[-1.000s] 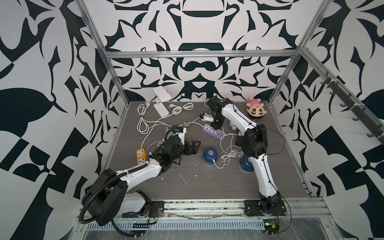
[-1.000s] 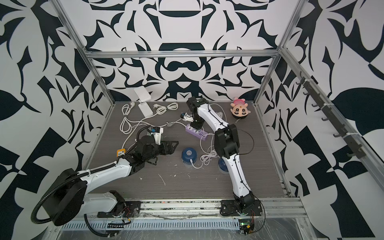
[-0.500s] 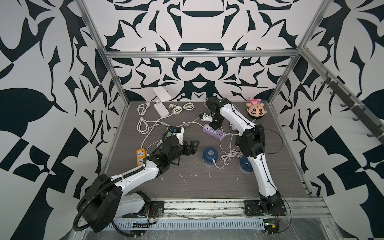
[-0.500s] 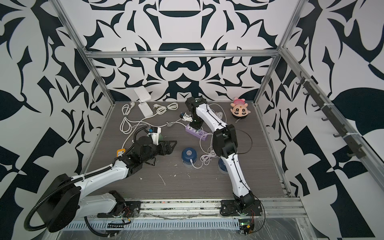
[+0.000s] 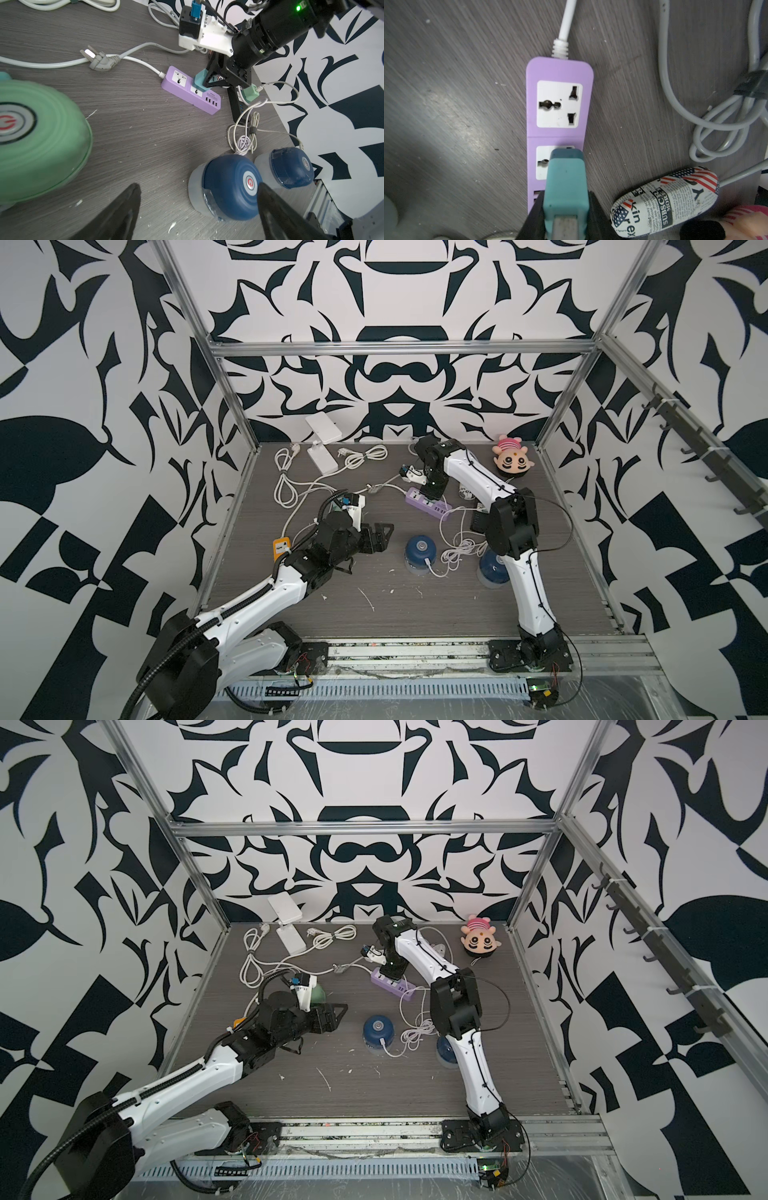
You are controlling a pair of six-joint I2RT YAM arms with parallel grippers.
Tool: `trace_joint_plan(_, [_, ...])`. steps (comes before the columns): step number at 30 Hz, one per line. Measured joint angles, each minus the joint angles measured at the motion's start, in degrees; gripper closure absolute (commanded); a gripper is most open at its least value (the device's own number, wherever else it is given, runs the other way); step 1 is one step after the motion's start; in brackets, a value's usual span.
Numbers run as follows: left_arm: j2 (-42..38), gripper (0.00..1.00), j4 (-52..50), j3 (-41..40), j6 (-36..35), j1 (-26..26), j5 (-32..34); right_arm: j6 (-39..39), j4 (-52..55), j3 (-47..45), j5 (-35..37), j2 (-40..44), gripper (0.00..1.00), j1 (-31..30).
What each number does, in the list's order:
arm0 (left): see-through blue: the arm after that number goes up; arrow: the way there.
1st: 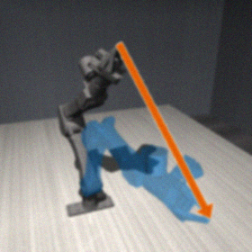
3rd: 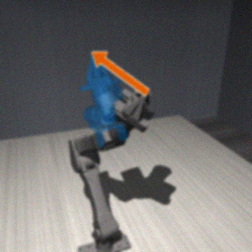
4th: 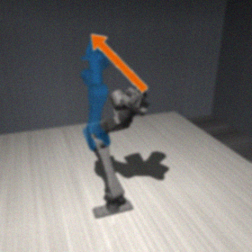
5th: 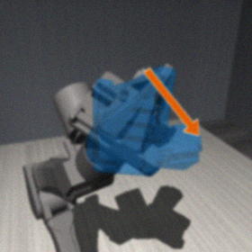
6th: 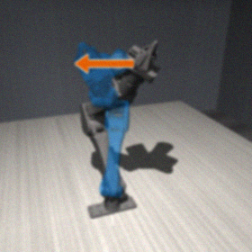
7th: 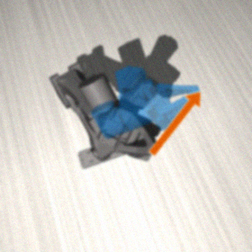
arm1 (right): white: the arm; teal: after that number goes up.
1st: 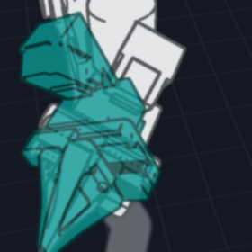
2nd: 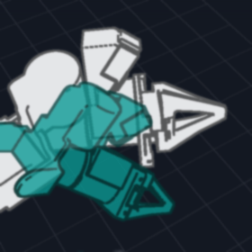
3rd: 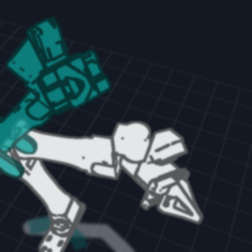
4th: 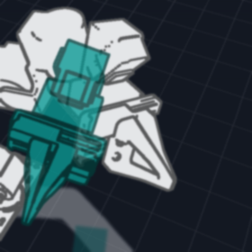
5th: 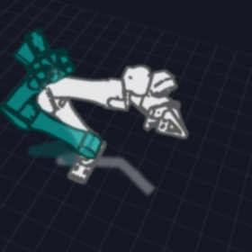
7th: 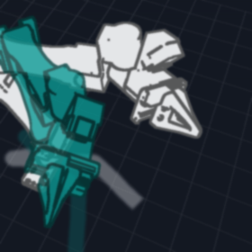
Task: Charge the cordless meat grinders
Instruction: Insert the plug into the socket.
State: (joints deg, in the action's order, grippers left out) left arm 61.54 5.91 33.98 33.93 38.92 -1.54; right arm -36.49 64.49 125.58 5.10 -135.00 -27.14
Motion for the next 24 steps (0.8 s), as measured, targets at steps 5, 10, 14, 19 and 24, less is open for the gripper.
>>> trace_joint_plan(5, [-2.67, 0.14, -6.64, 0.0, -0.35, 0.59, -1.42, 0.66, 3.48, 5.7, -0.98, -3.52, 1.0, 0.17])
trace_joint_plan(10, [-3.69, 0.19, -12.31, 0.0, -0.9, 2.32, -3.04, 1.03, 2.99, 4.68, -1.29, -3.28, 1.0, 0.31])
trace_joint_plan(14, [-3.54, 0.22, -14.95, 0.0, -1.38, 4.31, -4.28, 1.36, -1.79, -2.14, -1.92, 0.35, 1.0, 0.55])
trace_joint_plan(19, [-1.55, 0.24, -16.09, -0.24, -1.57, 7.13, -5.38, 2.1, -7.17, -8.02, -4.15, 3.91, 1.0, 1.62])
trace_joint_plan(24, [2.25, 0.24, -16.33, -0.66, -3.1, 10.78, -5.57, 3.37, -7.87, -8.52, -5.57, 4.48, 1.0, 2.97])
